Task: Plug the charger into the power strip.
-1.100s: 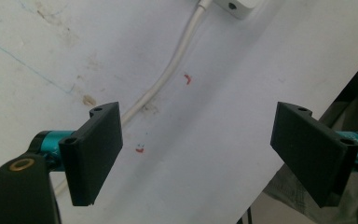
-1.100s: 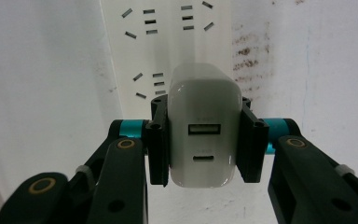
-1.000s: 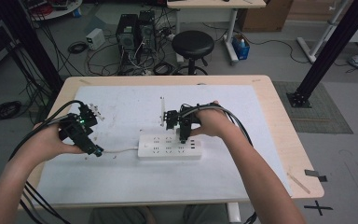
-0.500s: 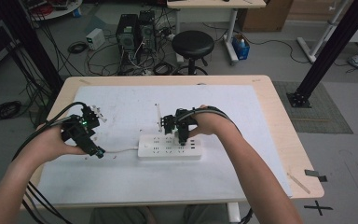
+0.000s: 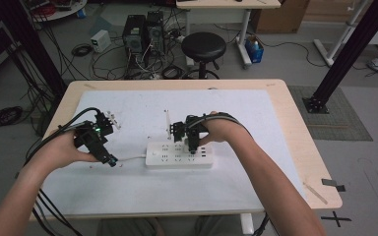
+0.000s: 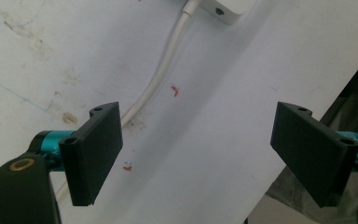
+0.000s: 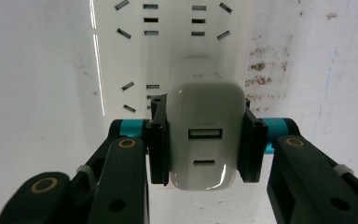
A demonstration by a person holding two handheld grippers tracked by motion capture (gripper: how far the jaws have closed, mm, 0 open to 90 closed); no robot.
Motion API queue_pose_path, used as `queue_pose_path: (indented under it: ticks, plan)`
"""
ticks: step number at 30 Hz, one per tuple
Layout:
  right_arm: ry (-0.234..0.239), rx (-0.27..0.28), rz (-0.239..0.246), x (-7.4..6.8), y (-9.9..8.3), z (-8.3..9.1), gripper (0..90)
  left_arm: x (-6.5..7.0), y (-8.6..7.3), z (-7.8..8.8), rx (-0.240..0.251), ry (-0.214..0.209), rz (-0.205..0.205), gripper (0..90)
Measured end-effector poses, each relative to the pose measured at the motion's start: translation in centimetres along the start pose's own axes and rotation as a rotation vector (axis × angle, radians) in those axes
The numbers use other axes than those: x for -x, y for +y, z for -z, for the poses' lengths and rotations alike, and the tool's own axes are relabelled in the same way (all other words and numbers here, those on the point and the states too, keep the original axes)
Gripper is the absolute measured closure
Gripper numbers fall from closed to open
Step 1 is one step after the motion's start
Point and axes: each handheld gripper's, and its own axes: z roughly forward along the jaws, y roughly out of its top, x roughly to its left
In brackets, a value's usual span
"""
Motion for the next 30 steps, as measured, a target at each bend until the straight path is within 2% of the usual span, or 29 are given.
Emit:
queue_pose_path:
  ticks: [7, 8, 11, 12, 15, 16, 18, 19, 20, 21, 23, 24, 28, 30]
  plan:
    - [-0.016, -0.004, 0.009, -0.2, 0.4, -0.4, 62.7, 0.2, 1.1, -0.2, -0.004, -0.003, -0.023, 16.7]
    - [0.005, 0.022, -0.018, 0.0, 0.0, -0.5, 62.7, 0.2, 1.2, -0.2, -0.008, -0.006, -0.025, 16.7]
    - [0.023, 0.054, -0.029, 0.3, -0.4, -0.7, 62.6, 0.2, 1.3, -0.6, -0.016, -0.011, -0.029, 16.7]
    - [0.016, 0.062, -0.029, 0.3, -0.5, -0.7, 62.6, 0.2, 1.3, -0.6, -0.016, -0.010, -0.023, 16.7]
    - [0.019, 0.062, -0.033, 0.2, -0.6, -0.7, 62.2, 0.2, 1.4, -0.7, -0.006, -0.011, -0.015, 16.7]
    - [0.020, 0.078, -0.016, 0.3, -0.6, -0.8, 61.9, 0.1, 1.4, -0.6, -0.009, -0.011, -0.022, 16.7]
    - [0.032, 0.118, -0.034, 0.4, -1.2, -0.8, 58.9, 0.1, 1.3, -0.6, -0.003, -0.009, -0.023, 16.7]
    - [0.058, 0.140, -0.064, 0.4, -1.6, -0.6, 47.0, 0.0, 1.2, -0.5, -0.001, -0.006, -0.025, 16.7]
    - [0.058, 0.183, -0.102, 0.6, -2.3, -0.2, 35.9, -0.1, 1.1, -0.5, 0.002, -0.002, -0.025, 16.7]
    - [0.041, 0.223, -0.172, 0.7, -3.1, 0.5, 32.1, -0.2, 1.0, -0.5, 0.013, -0.001, -0.018, 16.7]
    - [0.057, 0.326, -0.255, 1.0, -5.2, 1.9, 25.9, -0.5, 0.8, -0.6, 0.018, 0.003, -0.015, 16.7]
    - [0.036, 0.363, -0.295, 0.9, -6.4, 2.6, 21.4, -0.5, 0.8, -0.7, 0.032, 0.005, -0.005, 16.7]
    - [0.002, 0.437, -0.508, -0.2, -11.4, 4.4, 20.7, -0.7, 0.6, -0.7, 0.091, 0.025, 0.015, 16.7]
    - [-0.039, 0.424, -0.615, -0.8, -13.9, 4.7, 20.2, -0.9, 0.6, -0.7, 0.108, 0.041, 0.019, 16.7]
